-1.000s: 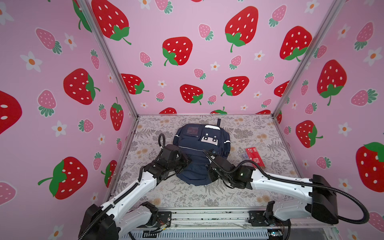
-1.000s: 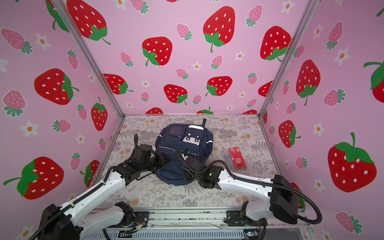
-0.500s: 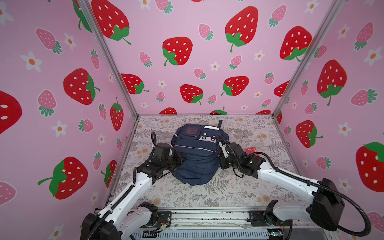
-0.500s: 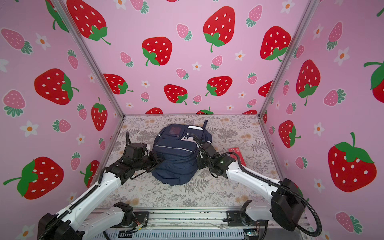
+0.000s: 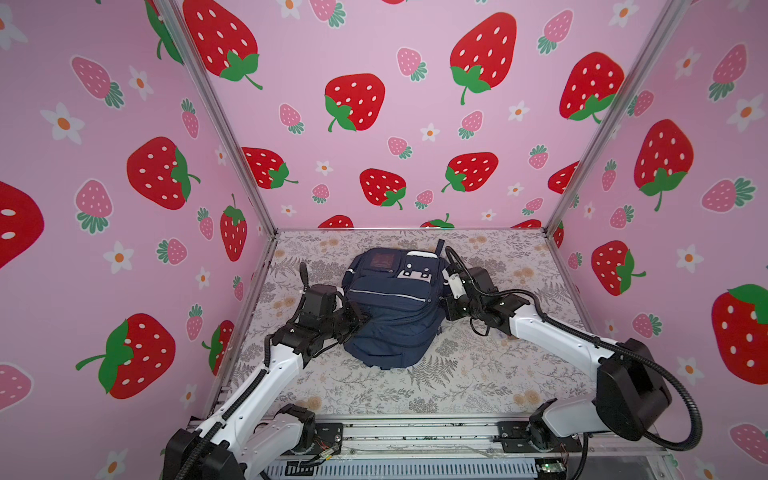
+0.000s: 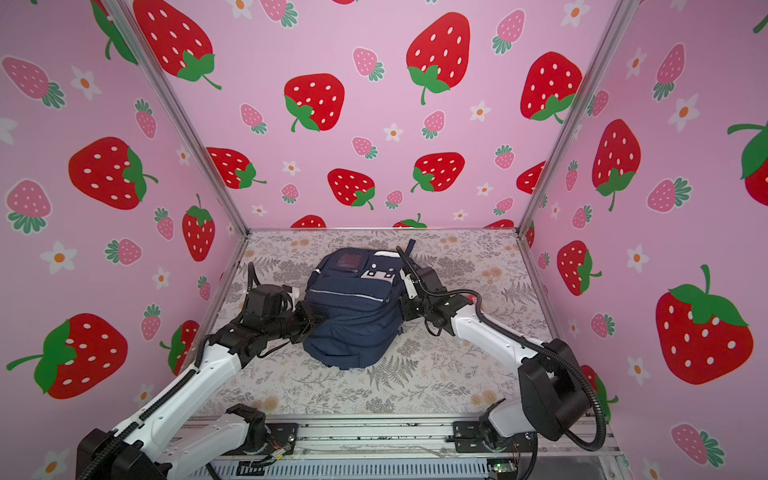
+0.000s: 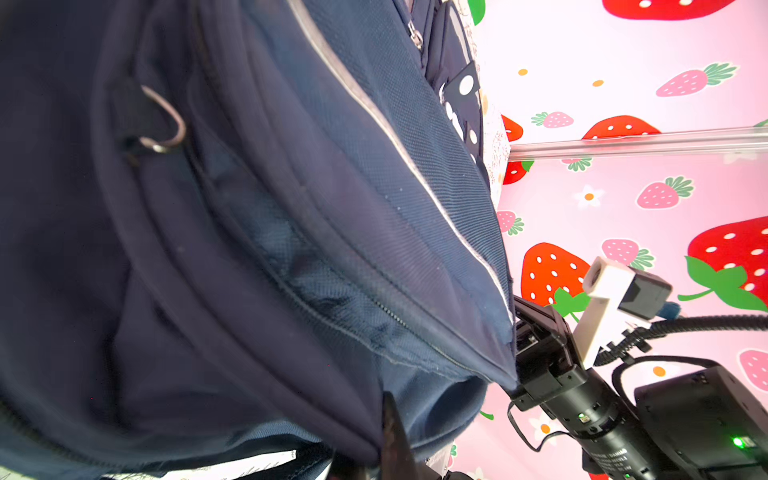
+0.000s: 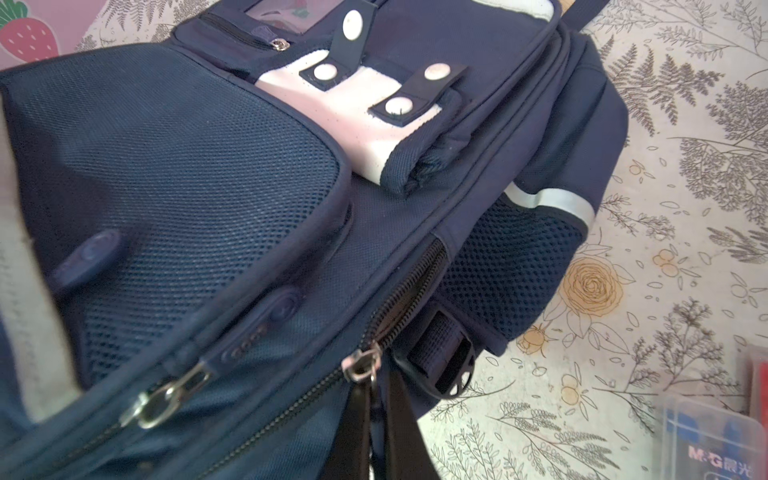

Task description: Pack the student bag

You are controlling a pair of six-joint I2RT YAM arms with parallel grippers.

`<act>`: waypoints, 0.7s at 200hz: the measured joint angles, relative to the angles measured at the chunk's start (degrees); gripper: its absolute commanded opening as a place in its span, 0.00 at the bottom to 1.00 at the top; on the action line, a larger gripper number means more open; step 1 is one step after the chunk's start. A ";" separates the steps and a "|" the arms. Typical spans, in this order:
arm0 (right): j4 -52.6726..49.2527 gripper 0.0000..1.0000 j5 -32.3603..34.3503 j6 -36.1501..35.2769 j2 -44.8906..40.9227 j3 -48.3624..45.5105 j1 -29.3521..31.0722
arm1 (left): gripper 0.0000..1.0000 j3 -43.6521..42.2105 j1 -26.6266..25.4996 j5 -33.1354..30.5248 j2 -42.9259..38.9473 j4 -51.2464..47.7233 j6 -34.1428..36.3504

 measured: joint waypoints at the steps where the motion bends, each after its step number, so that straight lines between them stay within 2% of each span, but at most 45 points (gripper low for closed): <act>1: 0.00 0.00 -0.04 -0.07 0.04 0.07 -0.02 | 0.00 0.00 0.00 0.00 0.00 0.00 0.00; 67: 2.67 0.00 -2.60 -0.50 6.29 3.54 -2.29 | 0.00 -0.20 1.66 1.40 0.04 1.27 0.42; 119: 4.52 0.00 -6.82 -1.25 7.10 3.23 -3.34 | 0.00 -0.98 4.28 3.96 0.04 1.49 1.46; 140: 5.22 0.14 -7.41 -1.16 6.40 1.86 -3.43 | 0.00 -1.62 4.79 5.18 0.15 2.64 1.18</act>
